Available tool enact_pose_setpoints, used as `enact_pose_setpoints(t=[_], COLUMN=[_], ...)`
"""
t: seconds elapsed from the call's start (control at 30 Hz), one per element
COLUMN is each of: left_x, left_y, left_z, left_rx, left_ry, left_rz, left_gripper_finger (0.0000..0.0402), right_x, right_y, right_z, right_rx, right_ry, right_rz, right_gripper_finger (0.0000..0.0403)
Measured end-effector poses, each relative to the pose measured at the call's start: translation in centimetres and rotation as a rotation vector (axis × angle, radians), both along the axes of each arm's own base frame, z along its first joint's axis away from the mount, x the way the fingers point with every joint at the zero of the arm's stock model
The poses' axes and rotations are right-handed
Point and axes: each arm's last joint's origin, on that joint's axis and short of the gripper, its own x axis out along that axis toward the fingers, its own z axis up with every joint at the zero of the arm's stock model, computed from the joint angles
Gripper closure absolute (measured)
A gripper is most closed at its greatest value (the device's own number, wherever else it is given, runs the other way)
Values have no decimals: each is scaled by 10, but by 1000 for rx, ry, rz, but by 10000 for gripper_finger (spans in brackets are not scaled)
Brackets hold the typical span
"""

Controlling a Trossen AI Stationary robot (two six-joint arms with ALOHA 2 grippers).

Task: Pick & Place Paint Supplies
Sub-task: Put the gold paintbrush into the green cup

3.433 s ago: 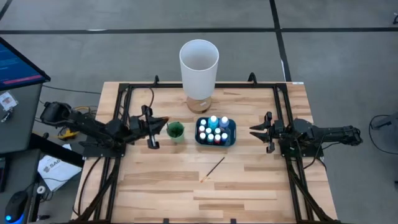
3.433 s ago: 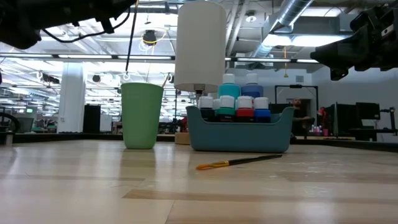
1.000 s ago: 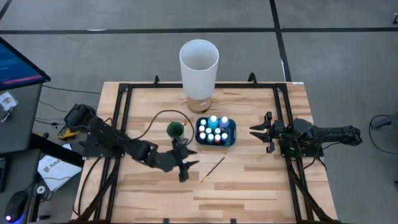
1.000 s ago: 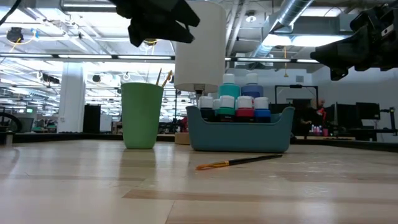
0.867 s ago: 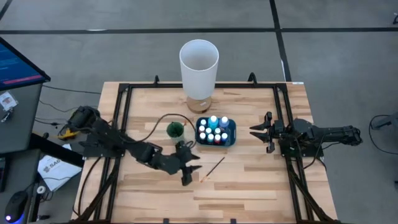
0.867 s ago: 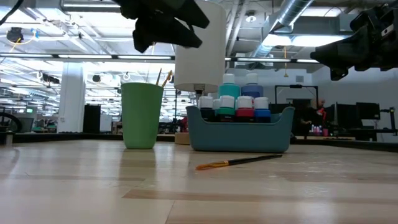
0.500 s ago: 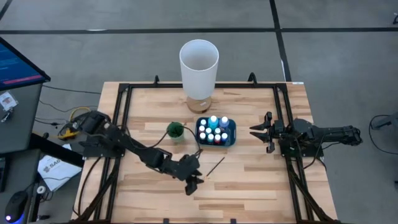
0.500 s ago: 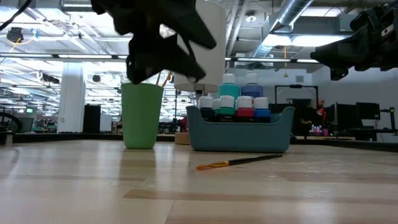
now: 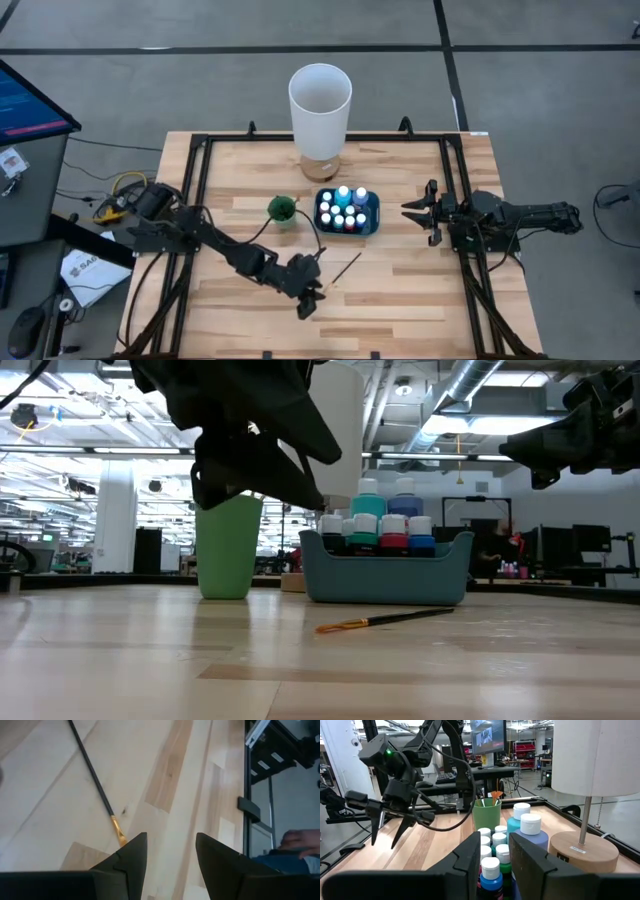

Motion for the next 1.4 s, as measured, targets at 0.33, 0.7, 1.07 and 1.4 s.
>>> enact_pose_setpoints(t=[0.33,0.7,1.07,1.4], left_x=[-1,7,41,48], left_y=[-2,-11,-20,-19], left_z=[-2,10,16,-19], left_rx=[28,1,184,230], left_ry=[-7,-30,11,82], left_rz=[12,-22,-57,-30], left_gripper_finger=[245,275,277,277], right_x=[0,0,0,0], right_y=[0,0,0,0], right_z=[0,0,0,0], right_rx=[0,0,0,0], right_ry=[0,0,0,0], right_rz=[0,0,0,0], right_gripper_finger=[305,305,305,305])
